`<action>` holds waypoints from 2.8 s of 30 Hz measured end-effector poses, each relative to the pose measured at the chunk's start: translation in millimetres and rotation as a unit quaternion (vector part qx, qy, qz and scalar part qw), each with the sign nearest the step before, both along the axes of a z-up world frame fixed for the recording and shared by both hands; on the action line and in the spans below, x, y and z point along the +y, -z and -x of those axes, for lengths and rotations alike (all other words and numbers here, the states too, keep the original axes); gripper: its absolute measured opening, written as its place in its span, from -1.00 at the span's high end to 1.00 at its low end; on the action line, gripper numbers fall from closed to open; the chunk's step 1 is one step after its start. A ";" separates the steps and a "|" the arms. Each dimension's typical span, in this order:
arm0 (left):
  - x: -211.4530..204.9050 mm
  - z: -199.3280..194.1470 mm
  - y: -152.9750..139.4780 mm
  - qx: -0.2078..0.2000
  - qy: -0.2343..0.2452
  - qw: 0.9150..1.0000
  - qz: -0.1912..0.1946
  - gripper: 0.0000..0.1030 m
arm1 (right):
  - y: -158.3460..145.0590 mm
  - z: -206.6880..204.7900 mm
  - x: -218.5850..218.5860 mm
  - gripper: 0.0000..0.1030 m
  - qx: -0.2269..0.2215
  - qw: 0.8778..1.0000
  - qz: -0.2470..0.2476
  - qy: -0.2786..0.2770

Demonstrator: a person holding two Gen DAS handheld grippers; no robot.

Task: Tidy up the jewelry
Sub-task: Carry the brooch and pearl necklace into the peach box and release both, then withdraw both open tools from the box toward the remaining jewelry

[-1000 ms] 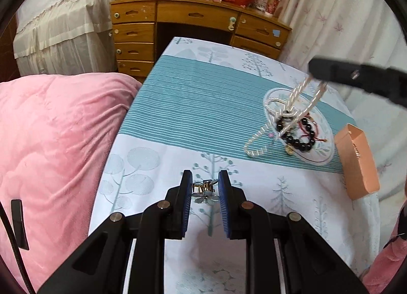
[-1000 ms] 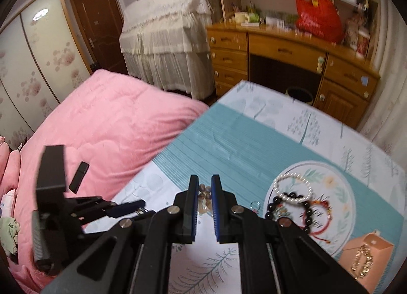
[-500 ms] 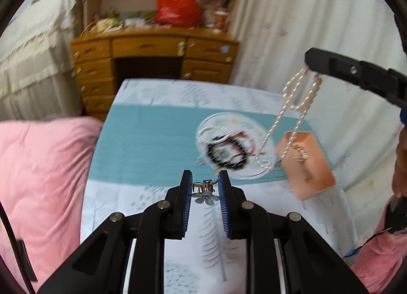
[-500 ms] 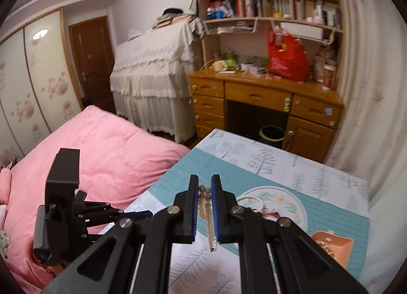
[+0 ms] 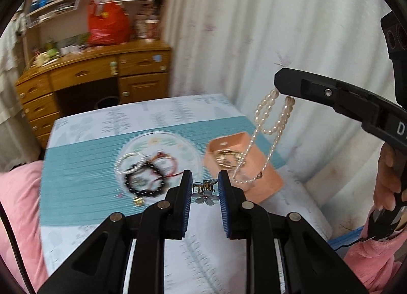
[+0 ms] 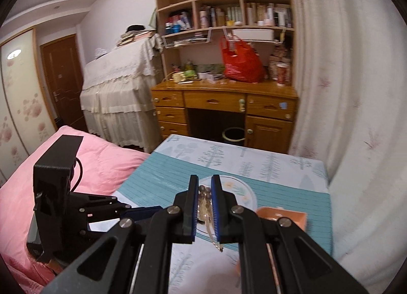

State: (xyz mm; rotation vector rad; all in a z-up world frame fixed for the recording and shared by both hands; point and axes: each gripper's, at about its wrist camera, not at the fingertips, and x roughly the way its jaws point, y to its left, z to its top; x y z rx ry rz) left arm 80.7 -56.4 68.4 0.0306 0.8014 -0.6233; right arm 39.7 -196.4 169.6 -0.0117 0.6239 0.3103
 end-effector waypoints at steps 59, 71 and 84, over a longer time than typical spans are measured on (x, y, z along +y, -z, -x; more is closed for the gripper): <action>-95.6 -23.2 112.0 0.075 0.028 0.991 -0.104 -0.63 | 167.1 -3.4 -130.9 0.04 0.205 0.954 -0.160 0.152; 20.2 -17.5 121.3 0.044 -0.103 0.983 -0.146 -0.79 | 187.9 9.0 -103.4 -0.03 0.207 0.936 -0.239 0.157; 85.4 -25.6 129.4 0.046 -0.145 0.979 -0.138 -0.79 | 173.0 9.1 -28.2 -0.05 0.137 0.979 -0.128 0.078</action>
